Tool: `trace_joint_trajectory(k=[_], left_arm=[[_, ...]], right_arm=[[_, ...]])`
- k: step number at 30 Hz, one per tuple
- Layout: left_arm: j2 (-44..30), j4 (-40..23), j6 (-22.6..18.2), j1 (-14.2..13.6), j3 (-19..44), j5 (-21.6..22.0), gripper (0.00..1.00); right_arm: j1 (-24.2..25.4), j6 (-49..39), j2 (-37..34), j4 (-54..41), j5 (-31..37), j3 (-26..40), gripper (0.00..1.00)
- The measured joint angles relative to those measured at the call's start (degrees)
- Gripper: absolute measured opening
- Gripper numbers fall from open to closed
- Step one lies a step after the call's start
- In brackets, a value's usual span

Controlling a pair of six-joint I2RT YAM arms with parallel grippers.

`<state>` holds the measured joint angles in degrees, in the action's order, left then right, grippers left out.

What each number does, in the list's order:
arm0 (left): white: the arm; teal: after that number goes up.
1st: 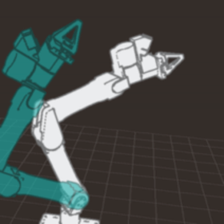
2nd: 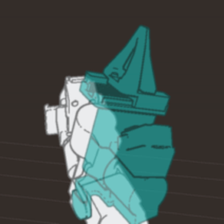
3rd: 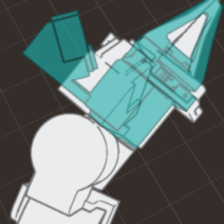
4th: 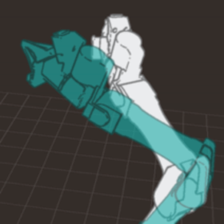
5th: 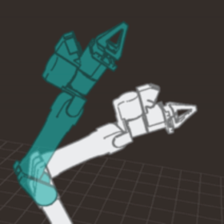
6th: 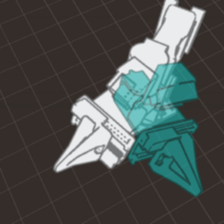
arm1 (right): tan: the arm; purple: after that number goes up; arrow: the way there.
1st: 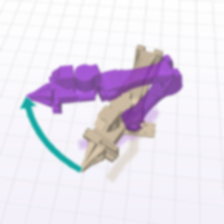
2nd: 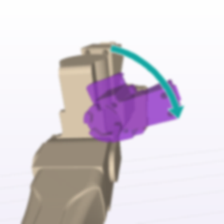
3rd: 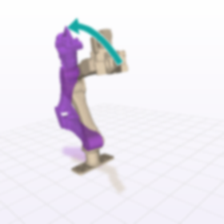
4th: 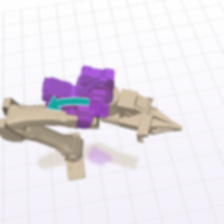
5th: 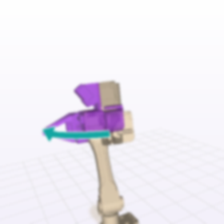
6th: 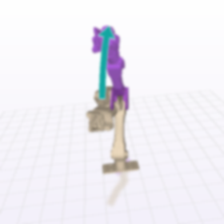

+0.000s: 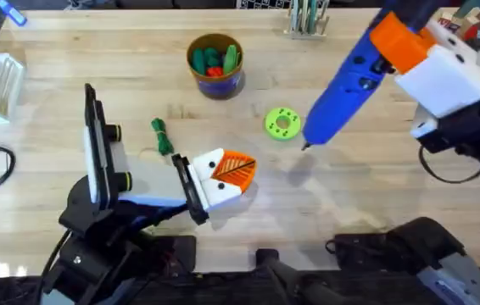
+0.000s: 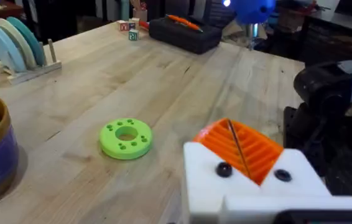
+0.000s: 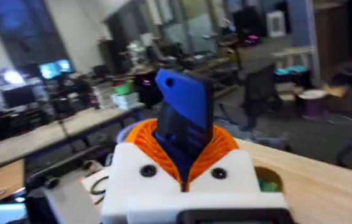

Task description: Pick up the gripper from the table and insert it into the empty holder that is missing its gripper. Then pick up a screw, insert it into the mounting hole, and use the screwdriver to tighten it. Finally, clean up the table by picking up the vegetable and placing it into the bucket.

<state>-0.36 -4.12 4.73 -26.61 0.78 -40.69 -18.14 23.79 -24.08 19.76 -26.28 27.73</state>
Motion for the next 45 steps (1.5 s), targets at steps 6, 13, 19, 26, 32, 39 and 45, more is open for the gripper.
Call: trace_joint_trajectory(k=[6, 13, 19, 26, 32, 39, 45], left_arm=[[0.00, 0.00, 0.00, 0.00, 0.00, -0.02, 0.015], [0.00, 0.00, 0.00, 0.00, 0.00, 0.00, 0.015], [0.00, 0.00, 0.00, 0.00, 0.00, -0.02, 0.015], [0.00, 0.00, 0.00, 0.00, 0.00, -0.01, 0.015], [0.00, 0.00, 0.00, 0.00, 0.00, -0.01, 0.015], [0.00, 0.00, 0.00, 0.00, 0.00, 0.00, 0.015], [0.00, 0.00, 0.00, 0.00, 0.00, 0.00, 0.015]], right_arm=[[-10.07, -0.05, -9.49, 13.99, -0.33, 0.00, 0.022], [-22.05, -6.65, -27.39, 37.97, -0.47, -0.04, 0.022], [-26.26, -8.48, -34.04, 44.13, -0.57, -0.04, 0.022], [-27.33, -9.17, -35.99, 44.55, -0.25, -0.04, 0.022], [-27.86, -9.31, -36.04, 44.57, 0.14, -0.04, 0.022], [-28.84, -9.31, -37.63, 44.65, 0.40, -0.04, 0.022], [-28.84, -9.33, -38.03, 44.68, 1.41, -0.04, 0.022]])
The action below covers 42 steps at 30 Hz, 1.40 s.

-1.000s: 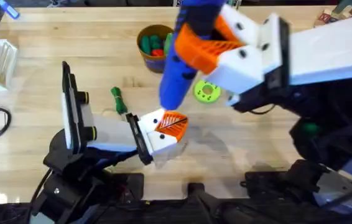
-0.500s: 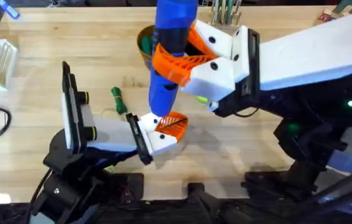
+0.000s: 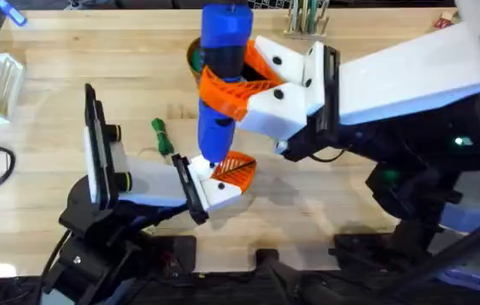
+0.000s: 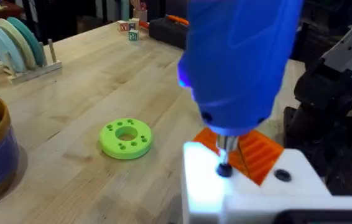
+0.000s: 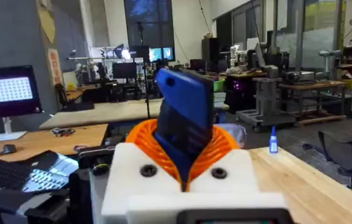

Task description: Pick up the gripper from the table and insert it into the empty holder that is missing its gripper. Then pick up a screw, insert it into the mounting hole, and use the screwdriver to tighten it. Finally, clean up the table by picking up the vegetable and placing it into the bucket.

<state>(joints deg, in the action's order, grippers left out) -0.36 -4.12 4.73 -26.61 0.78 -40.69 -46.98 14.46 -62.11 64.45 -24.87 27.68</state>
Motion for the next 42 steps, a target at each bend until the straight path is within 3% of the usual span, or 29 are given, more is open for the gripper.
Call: trace_joint_trajectory(k=[25, 33, 42], left_arm=[[0.00, -0.02, 0.02, 0.00, 0.00, 0.00, 0.015], [0.00, -0.01, 0.00, 0.00, 0.00, 0.00, 0.015], [0.00, -0.02, 0.02, 0.00, 0.00, 0.00, 0.015]], right_arm=[[-1.22, -0.08, -1.25, 0.05, 1.26, 0.02, 0.022], [-1.22, -2.41, -1.38, 6.07, 1.21, 0.00, 0.022], [-1.22, -2.80, -1.38, 4.96, 1.02, 0.00, 0.022]])
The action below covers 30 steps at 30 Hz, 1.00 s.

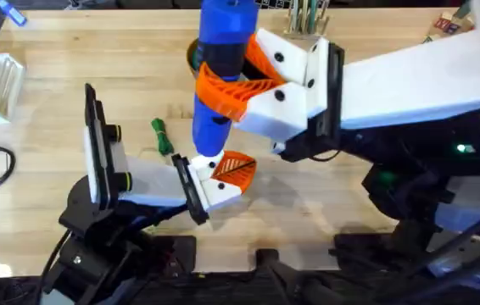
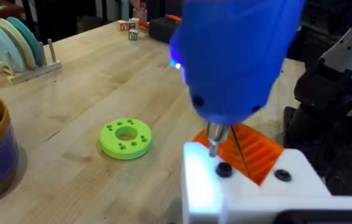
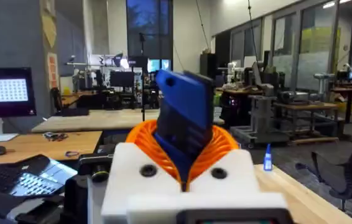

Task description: Pick up the gripper from the table and insert it into the empty holder that is missing its gripper. Then pick up a screw, insert it into the mounting hole, and use the screwdriver to tighten it. Finally, clean up the table by picking up the vegetable and placing it into the bucket.

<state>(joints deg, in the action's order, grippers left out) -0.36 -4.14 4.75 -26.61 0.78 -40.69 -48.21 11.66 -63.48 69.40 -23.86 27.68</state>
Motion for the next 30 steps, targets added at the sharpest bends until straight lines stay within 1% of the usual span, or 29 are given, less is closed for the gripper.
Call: trace_joint_trajectory(k=[24, 30], left_arm=[[0.00, 0.00, -0.02, 0.00, 0.00, 0.02, 0.015], [0.00, 0.02, -0.02, 0.00, 0.00, 0.00, 0.015]], right_arm=[[0.00, -0.15, 0.00, -1.83, -1.53, 0.00, 0.021], [0.00, -0.19, 0.23, -3.69, -1.51, 0.00, 0.021]])
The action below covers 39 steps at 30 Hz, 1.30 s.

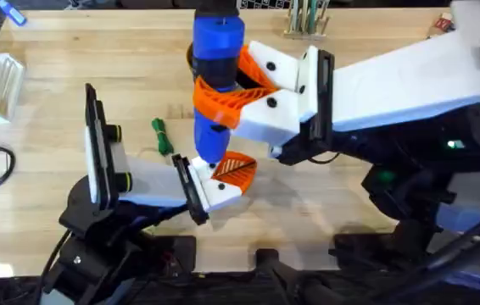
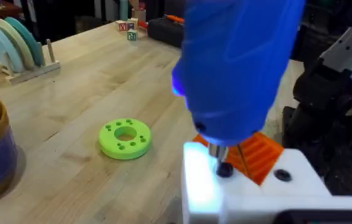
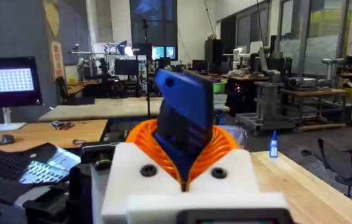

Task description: Pick up the gripper from the table and insert it into the empty holder that is missing its gripper. Then pick up a screw, insert it into the mounting hole, and use the screwdriver to tighten it. Finally, clean up the table by picking up the vegetable and placing it into the bucket.

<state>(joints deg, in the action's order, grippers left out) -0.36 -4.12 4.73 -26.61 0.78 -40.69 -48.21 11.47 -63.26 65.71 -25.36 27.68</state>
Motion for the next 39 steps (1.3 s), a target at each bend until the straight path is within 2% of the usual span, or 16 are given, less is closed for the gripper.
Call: trace_joint_trajectory(k=[39], left_arm=[[0.00, 0.00, 0.00, 0.00, 0.00, 0.00, 0.015]], right_arm=[[-0.98, -1.27, 2.39, -1.46, 0.00, 0.00, 0.021]])
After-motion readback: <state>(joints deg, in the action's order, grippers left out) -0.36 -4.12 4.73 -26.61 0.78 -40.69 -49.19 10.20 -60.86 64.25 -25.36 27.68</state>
